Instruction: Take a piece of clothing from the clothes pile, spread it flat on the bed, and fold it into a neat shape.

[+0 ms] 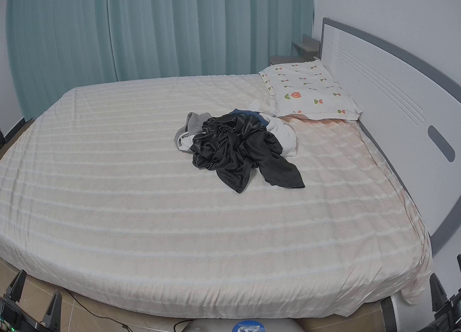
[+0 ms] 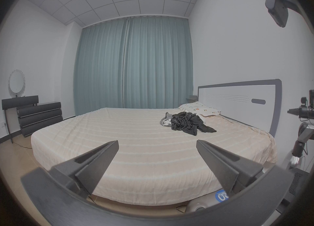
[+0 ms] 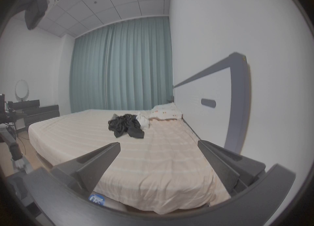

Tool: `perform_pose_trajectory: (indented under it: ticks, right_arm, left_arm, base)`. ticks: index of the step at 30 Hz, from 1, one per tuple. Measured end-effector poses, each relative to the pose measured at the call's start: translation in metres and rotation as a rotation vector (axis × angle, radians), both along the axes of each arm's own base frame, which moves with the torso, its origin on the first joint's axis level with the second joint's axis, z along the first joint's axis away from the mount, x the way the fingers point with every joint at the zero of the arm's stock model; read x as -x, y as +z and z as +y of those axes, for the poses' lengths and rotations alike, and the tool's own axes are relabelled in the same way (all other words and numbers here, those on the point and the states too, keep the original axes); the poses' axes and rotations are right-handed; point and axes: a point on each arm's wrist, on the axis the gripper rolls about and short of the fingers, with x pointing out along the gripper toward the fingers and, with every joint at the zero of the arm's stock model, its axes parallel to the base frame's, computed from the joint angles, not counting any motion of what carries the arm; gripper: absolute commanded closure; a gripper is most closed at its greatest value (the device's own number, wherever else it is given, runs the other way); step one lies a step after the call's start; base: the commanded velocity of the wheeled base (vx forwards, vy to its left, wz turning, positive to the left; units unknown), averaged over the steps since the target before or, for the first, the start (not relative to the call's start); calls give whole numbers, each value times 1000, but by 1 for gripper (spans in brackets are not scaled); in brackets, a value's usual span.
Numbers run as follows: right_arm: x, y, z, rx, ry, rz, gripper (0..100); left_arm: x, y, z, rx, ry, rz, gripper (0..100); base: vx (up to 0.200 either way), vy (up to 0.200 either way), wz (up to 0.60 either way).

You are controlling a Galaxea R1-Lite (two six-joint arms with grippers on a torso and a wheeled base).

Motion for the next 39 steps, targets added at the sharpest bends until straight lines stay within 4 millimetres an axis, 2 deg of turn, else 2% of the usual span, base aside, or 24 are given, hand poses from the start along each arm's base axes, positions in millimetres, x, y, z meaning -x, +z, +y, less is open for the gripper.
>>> perform_pose_trajectory:
  ticks: [6, 10, 15, 25, 33, 39]
  right_arm:
    - [-2, 34, 2, 34, 82, 12, 0]
    - [-19, 48, 3, 12, 130, 99, 0]
    - [-54, 64, 5, -27, 177, 209, 0]
    - [-144, 76, 15, -93, 214, 378, 0]
    - [-235, 70, 38, -172, 193, 494, 0]
    - [-312, 55, 65, -231, 150, 532, 0]
  left_arm:
    - [0, 0, 0, 0, 0, 0, 0]
    - [0, 0, 0, 0, 0, 0, 0]
    - [0, 0, 0, 0, 0, 0, 0]
    - [0, 0, 0, 0, 0, 0, 0]
    - [0, 0, 0, 0, 0, 0, 0]
    - [0, 0, 0, 0, 0, 0, 0]
  base:
    - [0, 0, 0]
    - [0, 0, 0]
    - [0, 0, 0]
    - [0, 0, 0]
    - [0, 0, 0]
    - [0, 0, 0]
